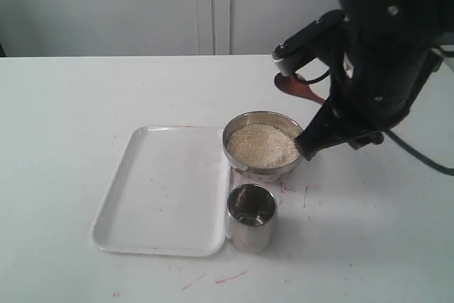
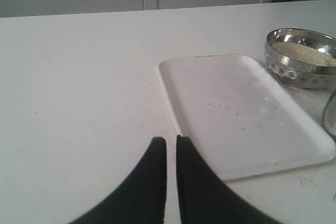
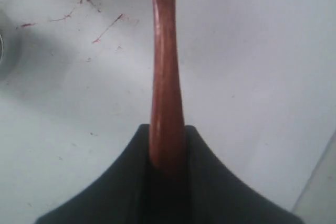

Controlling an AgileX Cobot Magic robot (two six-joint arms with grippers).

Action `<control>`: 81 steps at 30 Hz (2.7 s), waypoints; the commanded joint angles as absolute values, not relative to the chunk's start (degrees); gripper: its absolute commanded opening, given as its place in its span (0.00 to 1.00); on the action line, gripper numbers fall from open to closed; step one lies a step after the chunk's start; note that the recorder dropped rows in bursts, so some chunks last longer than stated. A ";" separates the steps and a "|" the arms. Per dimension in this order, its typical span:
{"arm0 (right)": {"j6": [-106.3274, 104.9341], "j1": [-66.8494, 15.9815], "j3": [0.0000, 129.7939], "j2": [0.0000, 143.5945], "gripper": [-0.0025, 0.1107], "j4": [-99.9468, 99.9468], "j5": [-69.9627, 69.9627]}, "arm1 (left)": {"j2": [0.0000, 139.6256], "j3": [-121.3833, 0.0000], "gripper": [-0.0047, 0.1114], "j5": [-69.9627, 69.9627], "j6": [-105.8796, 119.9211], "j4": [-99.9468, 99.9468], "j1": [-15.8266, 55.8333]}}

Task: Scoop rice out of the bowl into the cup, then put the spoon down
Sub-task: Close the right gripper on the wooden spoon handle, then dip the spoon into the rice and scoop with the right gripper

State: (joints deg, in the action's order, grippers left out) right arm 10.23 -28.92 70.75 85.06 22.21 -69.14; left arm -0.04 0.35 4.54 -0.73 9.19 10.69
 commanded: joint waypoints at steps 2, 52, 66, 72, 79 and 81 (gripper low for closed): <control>-0.42 -28.66 70.63 78.38 0.02 24.93 -69.96 | 0.00 0.00 0.16 4.38 -1.06 9.78 10.74; 9.67 -37.03 70.88 110.25 0.02 61.41 -69.96 | 0.00 0.00 0.16 4.38 -1.06 9.78 10.74; 9.67 -35.95 70.88 113.30 0.02 61.30 -69.96 | 0.00 0.00 0.16 4.38 -1.06 9.78 10.74; 9.11 -35.95 70.88 113.57 0.02 58.98 -69.96 | 0.00 0.00 0.16 4.38 -1.06 9.78 10.74; 8.10 -35.95 71.77 113.57 0.02 55.50 -69.96 | 0.00 0.00 0.16 4.38 -1.06 9.78 10.74; 7.75 -35.95 72.78 113.57 0.02 54.30 -69.96 | 0.00 0.00 0.16 4.38 -1.06 9.78 10.74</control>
State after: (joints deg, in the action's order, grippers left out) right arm 8.93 -36.33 71.63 113.58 56.33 -69.62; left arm -0.04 0.35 4.54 -0.73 9.19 10.69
